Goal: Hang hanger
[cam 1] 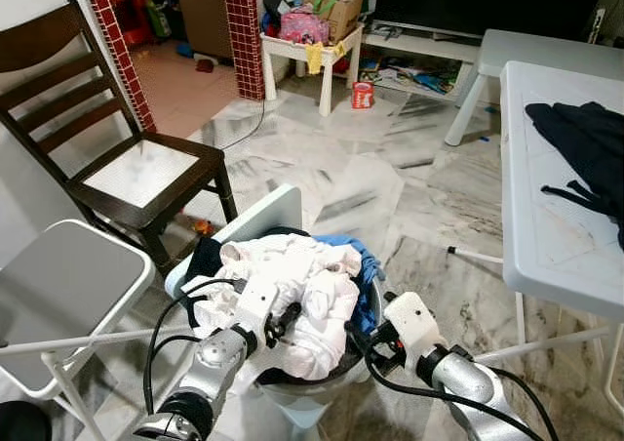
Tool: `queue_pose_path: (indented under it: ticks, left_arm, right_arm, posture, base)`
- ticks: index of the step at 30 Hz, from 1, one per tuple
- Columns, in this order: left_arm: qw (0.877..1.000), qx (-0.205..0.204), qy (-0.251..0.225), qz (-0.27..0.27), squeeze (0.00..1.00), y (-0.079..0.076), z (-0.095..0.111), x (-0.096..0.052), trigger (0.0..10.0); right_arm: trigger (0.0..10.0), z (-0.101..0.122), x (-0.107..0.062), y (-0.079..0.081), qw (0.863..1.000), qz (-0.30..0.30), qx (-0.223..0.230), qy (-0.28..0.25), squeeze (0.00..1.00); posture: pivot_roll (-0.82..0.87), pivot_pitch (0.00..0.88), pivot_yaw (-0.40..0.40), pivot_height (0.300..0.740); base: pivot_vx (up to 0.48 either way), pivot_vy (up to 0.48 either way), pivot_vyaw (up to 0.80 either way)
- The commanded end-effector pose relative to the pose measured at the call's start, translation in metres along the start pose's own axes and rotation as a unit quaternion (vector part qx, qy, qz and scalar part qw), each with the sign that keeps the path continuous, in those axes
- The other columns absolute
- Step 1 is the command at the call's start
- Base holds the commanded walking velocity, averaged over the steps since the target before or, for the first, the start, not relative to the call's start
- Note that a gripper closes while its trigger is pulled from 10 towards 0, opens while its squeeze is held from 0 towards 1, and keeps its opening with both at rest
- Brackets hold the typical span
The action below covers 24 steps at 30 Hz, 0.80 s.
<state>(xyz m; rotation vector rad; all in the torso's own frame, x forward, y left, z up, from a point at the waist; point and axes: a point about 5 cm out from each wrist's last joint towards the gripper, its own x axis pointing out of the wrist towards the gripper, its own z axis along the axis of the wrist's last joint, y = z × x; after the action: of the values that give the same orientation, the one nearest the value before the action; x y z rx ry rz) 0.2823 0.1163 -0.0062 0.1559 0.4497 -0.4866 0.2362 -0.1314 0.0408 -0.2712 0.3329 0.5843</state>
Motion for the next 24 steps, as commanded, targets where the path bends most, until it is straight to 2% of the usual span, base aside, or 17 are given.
queue_pose_path:
  ticks: [1,5,10,12,17,19,20,21,24]
  left_arm:
    - [1.000,0.000,0.018,0.002,0.00,-0.001,-0.010,-0.003,0.0]
    - [1.000,0.002,0.007,0.005,0.00,-0.001,-0.007,-0.003,0.0]
    - [0.999,0.024,-0.042,0.014,0.00,0.002,0.007,-0.004,0.0]
    - [0.995,0.044,-0.086,0.017,0.00,0.005,0.020,-0.008,0.0]
    - [0.992,0.039,-0.121,0.014,0.00,0.009,0.031,-0.017,0.0]
    - [0.991,0.026,-0.130,0.011,0.00,0.010,0.036,-0.020,0.0]
    - [0.989,-0.037,-0.145,0.005,0.00,0.011,0.046,-0.022,0.0]
    - [0.983,-0.061,-0.170,-0.026,0.00,0.008,0.060,-0.026,0.0]
    - [0.974,-0.053,-0.208,-0.074,0.00,0.004,0.084,-0.033,0.0]
  right_arm:
    - [10.0,-0.003,0.000,0.001,1.000,0.002,0.000,0.005,0.00]
    - [10.0,-0.003,0.000,0.001,1.000,0.002,0.001,0.004,0.00]
    - [10.0,-0.002,0.001,0.000,1.000,-0.003,0.000,0.000,0.00]
    - [10.0,0.002,0.001,-0.003,1.000,-0.016,-0.002,-0.010,0.00]
    - [10.0,0.004,0.004,-0.007,0.999,-0.029,-0.001,-0.016,0.00]
    - [10.0,0.005,0.005,-0.008,0.999,-0.031,-0.001,-0.019,0.00]
    - [10.0,0.007,0.007,-0.009,0.999,-0.031,0.000,-0.023,0.00]
    - [10.0,0.009,0.009,-0.008,0.999,-0.028,0.000,-0.028,0.00]
    - [10.0,0.015,0.012,-0.006,0.999,-0.019,0.005,-0.042,0.00]
  posture:
    - [-0.18,0.033,0.016,0.740]
    - [-0.18,0.033,0.017,0.740]
    - [-0.18,0.031,0.019,0.740]
    - [-0.17,0.029,0.019,0.740]
    - [-0.16,0.023,0.014,0.740]
    - [-0.15,0.022,0.009,0.740]
    - [-0.14,0.022,0.006,0.740]
    - [-0.13,0.019,0.002,0.740]
    - [-0.12,0.016,-0.003,0.740]
  base:
    - [0.000,0.000,0.00]
    - [0.000,0.000,0.00]
    - [0.000,0.000,0.00]
    - [0.000,0.000,0.00]
    - [0.000,0.000,0.00]
    - [0.000,0.000,0.00]
    - [0.000,0.000,0.00]
    - [0.000,0.000,0.00]
    - [0.000,0.000,0.00]
